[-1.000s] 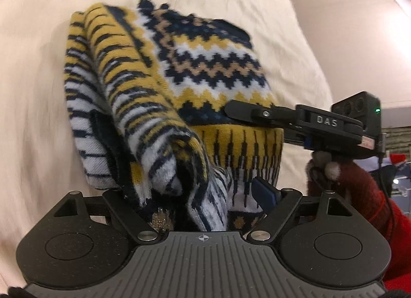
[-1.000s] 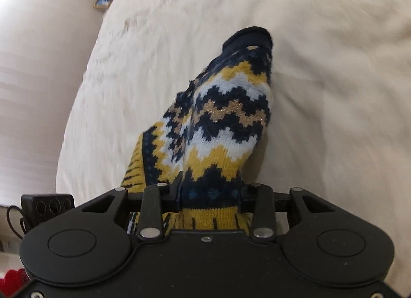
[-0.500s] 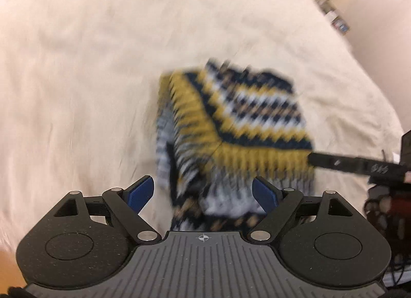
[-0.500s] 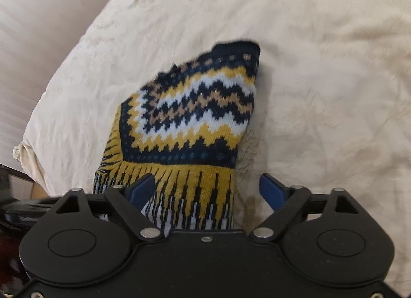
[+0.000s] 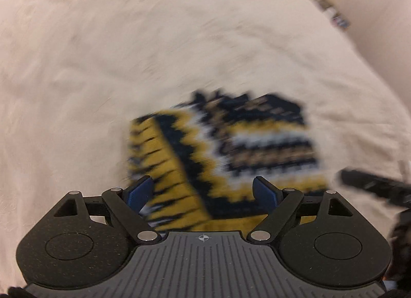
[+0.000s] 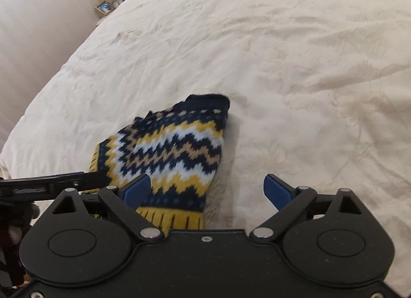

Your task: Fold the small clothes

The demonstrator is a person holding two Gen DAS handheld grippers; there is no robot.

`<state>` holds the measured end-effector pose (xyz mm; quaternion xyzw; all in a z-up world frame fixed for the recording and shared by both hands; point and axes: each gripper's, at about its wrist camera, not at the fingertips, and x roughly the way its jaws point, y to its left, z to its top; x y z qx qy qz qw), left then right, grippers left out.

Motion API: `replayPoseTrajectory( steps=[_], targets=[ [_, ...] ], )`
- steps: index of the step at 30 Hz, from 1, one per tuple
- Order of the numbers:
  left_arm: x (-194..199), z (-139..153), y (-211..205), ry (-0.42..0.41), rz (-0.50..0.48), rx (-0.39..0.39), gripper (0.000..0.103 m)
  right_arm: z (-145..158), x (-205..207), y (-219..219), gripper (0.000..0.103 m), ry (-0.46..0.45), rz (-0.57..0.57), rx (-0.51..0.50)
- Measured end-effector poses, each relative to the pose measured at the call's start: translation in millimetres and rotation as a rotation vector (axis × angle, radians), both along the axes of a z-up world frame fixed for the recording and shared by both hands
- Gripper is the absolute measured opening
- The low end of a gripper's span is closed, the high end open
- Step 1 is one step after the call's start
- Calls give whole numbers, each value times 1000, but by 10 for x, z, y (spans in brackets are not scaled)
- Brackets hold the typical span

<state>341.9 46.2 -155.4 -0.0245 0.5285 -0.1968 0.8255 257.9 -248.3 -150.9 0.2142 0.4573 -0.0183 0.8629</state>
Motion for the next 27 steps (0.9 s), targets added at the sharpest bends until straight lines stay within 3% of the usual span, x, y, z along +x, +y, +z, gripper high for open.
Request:
replayPoseTrajectory(
  steps=[2, 5, 12, 17, 23, 27],
  targets=[
    [33, -167, 94, 60, 22, 60, 85, -11, 60, -11, 96, 1, -9, -21],
    [3, -320, 265, 117, 59, 21, 93, -64, 186, -42, 96, 15, -30, -46],
    [-38, -357, 329, 130, 60, 5, 95, -456, 651, -90, 97, 125, -45, -74],
    [-9, -338, 325, 141, 38, 6, 96, -719, 871, -4, 103, 207, 21, -131],
    [39, -197, 340, 109, -27, 15, 96, -582, 703, -46, 103, 158, -1, -114],
    [23, -66, 378, 71, -85, 22, 97, -371, 340, 34, 103, 95, -29, -107]
  ],
)
